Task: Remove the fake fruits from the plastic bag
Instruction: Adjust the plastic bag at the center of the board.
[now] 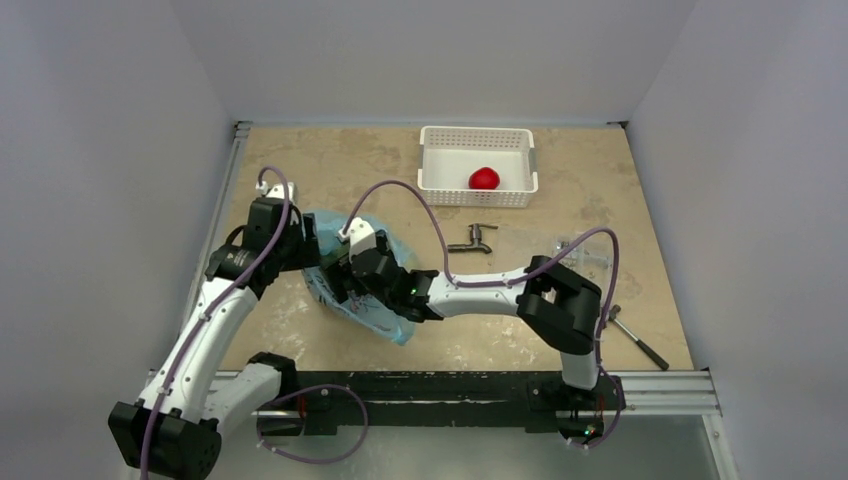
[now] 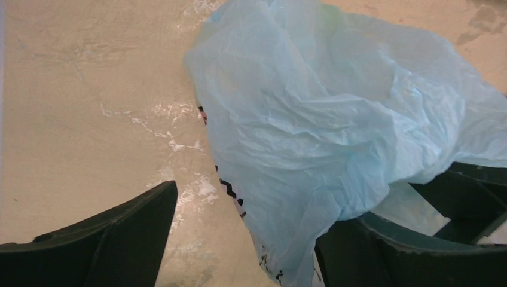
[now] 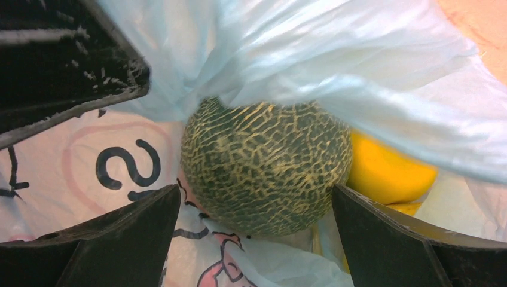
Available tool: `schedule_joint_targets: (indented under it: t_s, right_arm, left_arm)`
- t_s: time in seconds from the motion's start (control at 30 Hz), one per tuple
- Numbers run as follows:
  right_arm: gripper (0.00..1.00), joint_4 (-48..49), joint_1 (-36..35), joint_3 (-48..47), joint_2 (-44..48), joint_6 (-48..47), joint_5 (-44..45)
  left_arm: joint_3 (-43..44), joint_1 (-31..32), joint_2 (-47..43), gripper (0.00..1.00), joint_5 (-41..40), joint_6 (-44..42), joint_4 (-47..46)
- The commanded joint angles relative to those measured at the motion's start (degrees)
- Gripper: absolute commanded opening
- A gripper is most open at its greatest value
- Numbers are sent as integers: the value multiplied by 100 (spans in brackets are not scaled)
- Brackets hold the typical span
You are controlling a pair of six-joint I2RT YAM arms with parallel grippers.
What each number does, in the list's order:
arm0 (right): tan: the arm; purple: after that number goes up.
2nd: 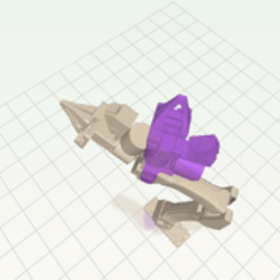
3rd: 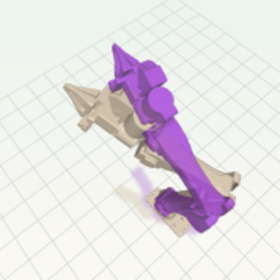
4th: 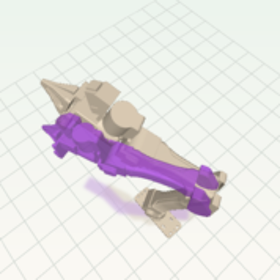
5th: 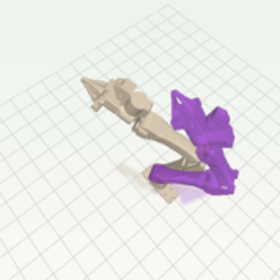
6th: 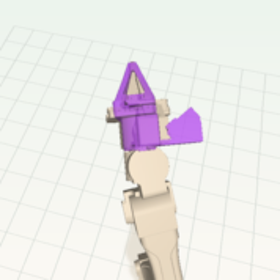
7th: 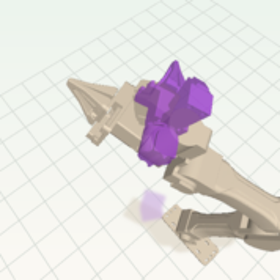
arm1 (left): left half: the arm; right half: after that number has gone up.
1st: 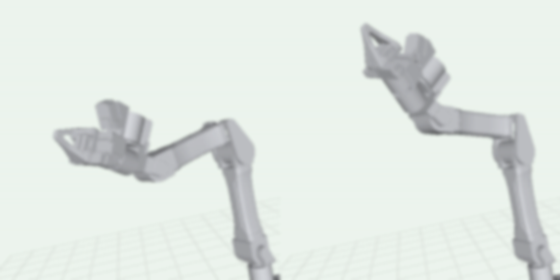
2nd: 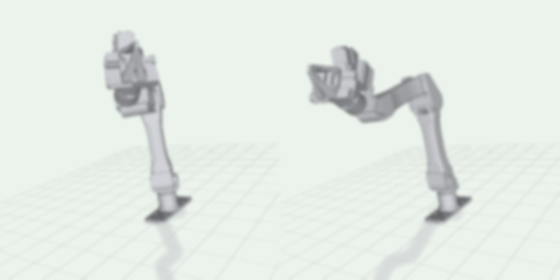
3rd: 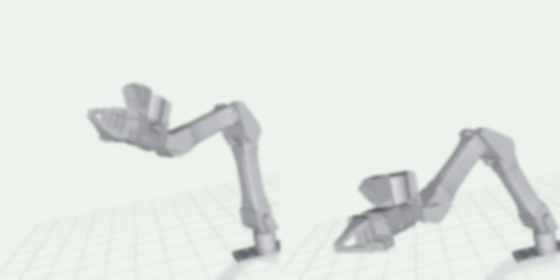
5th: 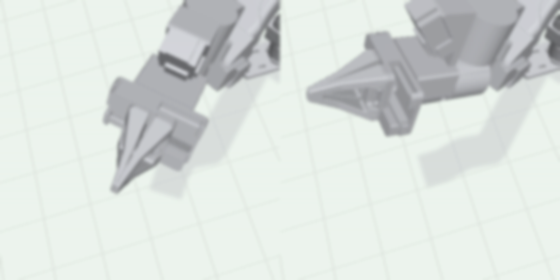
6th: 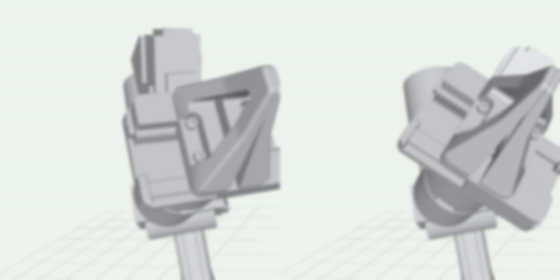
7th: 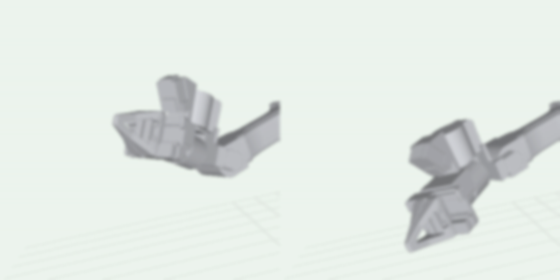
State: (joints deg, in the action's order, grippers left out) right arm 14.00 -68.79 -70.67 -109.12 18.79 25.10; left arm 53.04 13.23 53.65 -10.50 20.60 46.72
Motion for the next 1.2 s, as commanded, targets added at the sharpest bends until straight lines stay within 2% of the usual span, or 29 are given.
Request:
schedule_joint_targets:
  t_s: [0.0,0.07,0.13,0.37,0.43,0.6,0.8,0.87,0.93,1.03,1.17]
  right_arm:
    - [99,0,116,-341,-112,-98,208]
    - [99,-29,144,-446,-194,-81,355]
    - [99,-50,178,-487,-258,-44,483]
    - [99,-117,393,-679,-399,400,396]
    - [99,-119,393,-708,-353,403,608]
    - [99,388,454,-100,77,260,668]
    - [97,942,455,883,135,465,109]
    - [95,1420,455,1281,170,517,-243]
    - [90,1761,463,1533,109,539,-498]
    - [68,1744,464,1613,26,678,-824]
    - [49,2349,446,2097,171,885,-1489]
  left_arm:
    - [-117,-92,27,51,-67,-376,-186]
    - [-204,-93,-6,34,-41,-423,-227]
    - [-260,-97,-69,23,50,-413,-203]
    - [-299,-40,8,10,767,-639,-281]
    - [-285,-41,82,0,884,-674,-273]
    - [-289,-19,203,0,1205,-765,-317]
    - [-259,12,361,0,1326,-768,-269]
    - [-250,12,392,0,1323,-751,-271]
    - [-242,12,437,0,1323,-750,-252]
    - [-235,17,497,0,1332,-750,-222]
    - [-213,21,479,0,1349,-733,-218]
